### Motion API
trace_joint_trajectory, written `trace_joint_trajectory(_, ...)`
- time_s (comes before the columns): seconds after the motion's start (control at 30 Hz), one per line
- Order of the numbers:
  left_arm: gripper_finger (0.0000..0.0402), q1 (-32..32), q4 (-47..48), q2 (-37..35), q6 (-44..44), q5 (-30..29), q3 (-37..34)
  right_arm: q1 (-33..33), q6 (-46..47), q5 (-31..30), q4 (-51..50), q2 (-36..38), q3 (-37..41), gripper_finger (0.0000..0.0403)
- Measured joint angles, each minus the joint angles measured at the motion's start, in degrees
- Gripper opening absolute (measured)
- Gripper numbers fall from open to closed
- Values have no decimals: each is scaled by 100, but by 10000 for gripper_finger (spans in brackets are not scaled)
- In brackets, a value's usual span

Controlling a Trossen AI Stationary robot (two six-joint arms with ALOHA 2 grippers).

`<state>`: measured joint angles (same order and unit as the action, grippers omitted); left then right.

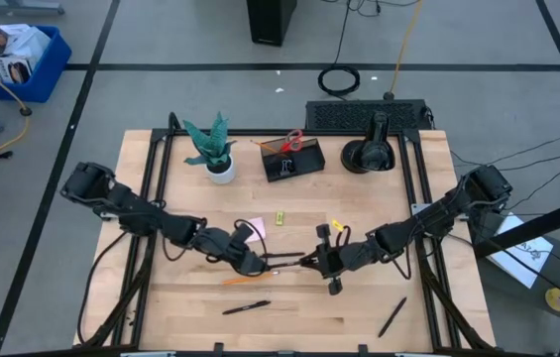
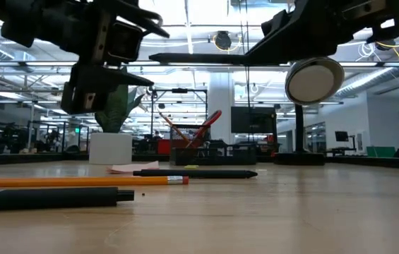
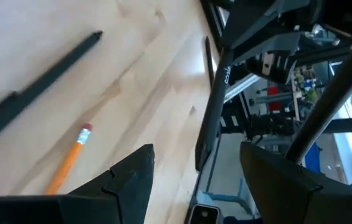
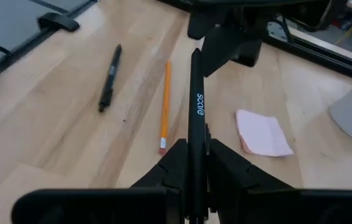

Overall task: Pick and place office supplies into organizer
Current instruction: Put the black pen into the black mesh desk organizer

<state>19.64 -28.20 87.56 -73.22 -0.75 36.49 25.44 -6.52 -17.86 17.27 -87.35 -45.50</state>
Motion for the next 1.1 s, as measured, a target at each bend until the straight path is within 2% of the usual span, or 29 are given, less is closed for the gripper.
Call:
trace_joint_trajectory(0.43, 241, -173, -12, 891, 429, 821, 845, 12, 21, 200, -3, -2, 2, 38)
trace_joint_trajectory(0.83, 237, -173, 14, 956, 456, 830, 894, 91, 111, 312, -170, -7, 9, 38)
trace_joint_trajectory(0.93, 209, -173, -18, 956, 486, 830, 892, 88, 130, 313, -123, -7, 9, 38)
trace_joint_trajectory(1.1, 136, -173, -143, 956, 672, 827, 891, 91, 131, 320, -113, -7, 9, 38)
